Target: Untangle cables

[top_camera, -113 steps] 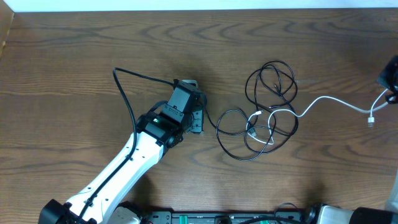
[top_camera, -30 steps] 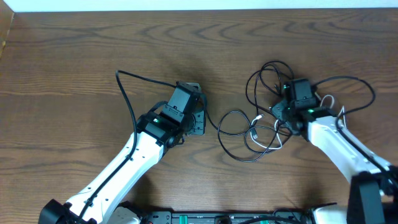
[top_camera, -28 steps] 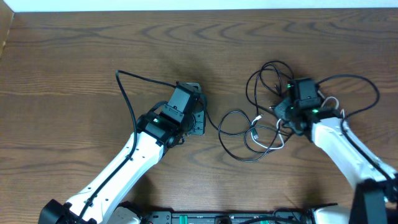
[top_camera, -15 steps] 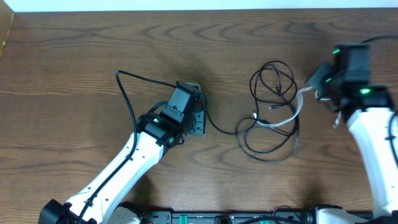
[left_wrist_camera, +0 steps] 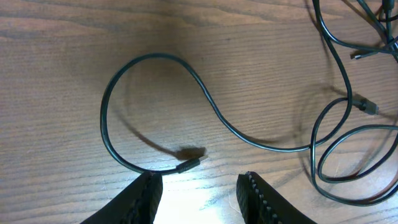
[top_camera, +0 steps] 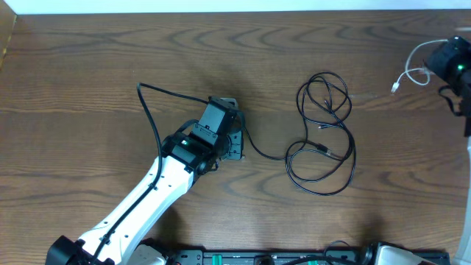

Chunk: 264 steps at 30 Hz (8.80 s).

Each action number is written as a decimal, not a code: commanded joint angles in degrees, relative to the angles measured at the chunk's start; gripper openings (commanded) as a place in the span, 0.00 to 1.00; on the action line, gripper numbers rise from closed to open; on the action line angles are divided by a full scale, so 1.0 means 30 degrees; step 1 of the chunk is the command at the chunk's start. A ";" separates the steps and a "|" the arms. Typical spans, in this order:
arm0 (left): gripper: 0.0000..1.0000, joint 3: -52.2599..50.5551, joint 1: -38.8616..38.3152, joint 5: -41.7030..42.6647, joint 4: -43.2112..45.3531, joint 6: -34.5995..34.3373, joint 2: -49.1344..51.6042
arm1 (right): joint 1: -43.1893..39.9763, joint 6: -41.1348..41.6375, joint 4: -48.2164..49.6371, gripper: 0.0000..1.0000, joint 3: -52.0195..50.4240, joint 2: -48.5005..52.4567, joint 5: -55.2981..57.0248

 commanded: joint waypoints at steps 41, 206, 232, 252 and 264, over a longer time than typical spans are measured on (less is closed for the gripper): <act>0.45 0.0066 0.0051 -0.0699 0.0321 -0.0095 0.0073 | -0.6688 -0.4940 -0.1158 0.84 0.0233 0.4816 -0.4954; 0.74 -0.0007 0.2331 0.2688 0.6841 -0.1902 0.6258 | 0.6171 -0.5515 -1.1395 0.20 1.2764 0.7002 0.0991; 0.07 0.0000 0.2142 0.4947 0.8378 -0.1384 0.8269 | 0.6156 -0.5515 -1.1861 0.24 1.2764 0.7002 0.0692; 0.08 0.0015 0.8284 0.8415 0.0138 -0.1319 -0.5515 | 0.6564 -0.9872 -1.1380 0.30 0.9508 0.7016 -0.5260; 0.08 0.0015 0.7577 1.3114 0.8386 -0.3002 -0.5705 | 0.8648 -1.0499 -0.7023 0.43 0.2929 0.7016 -0.9515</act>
